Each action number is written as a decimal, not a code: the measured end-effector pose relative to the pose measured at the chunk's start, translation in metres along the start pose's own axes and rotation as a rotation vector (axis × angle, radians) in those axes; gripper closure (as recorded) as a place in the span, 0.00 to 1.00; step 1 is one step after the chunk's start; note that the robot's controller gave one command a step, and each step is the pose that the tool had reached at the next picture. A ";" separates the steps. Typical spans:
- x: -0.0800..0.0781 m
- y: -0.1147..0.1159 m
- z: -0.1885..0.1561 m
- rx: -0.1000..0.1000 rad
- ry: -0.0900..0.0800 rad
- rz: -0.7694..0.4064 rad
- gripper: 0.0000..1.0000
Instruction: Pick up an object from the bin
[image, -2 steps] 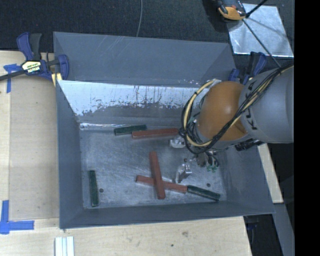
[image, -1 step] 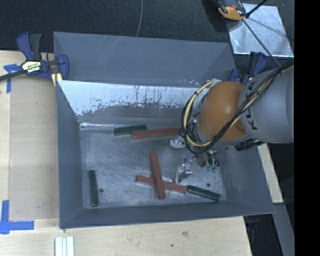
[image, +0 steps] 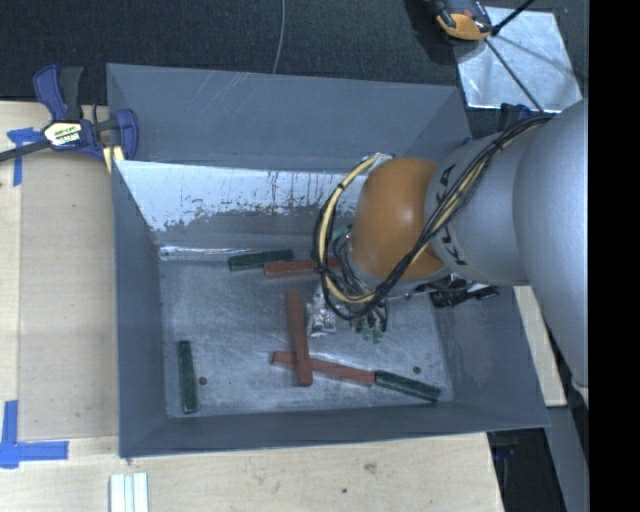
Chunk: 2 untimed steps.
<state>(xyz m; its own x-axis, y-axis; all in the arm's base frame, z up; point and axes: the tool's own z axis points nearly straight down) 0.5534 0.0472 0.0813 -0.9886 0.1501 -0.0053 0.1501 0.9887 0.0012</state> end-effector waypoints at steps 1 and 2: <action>0.000 0.000 0.000 0.001 0.000 -0.001 0.00; 0.000 0.000 0.000 0.001 0.000 -0.001 0.00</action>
Offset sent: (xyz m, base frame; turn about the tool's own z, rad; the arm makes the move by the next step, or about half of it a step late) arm 0.0000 0.0000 0.0000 0.0000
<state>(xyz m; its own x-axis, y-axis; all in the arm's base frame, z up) 0.5533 0.0469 0.0812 -0.9888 0.1489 -0.0051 0.1489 0.9889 0.0005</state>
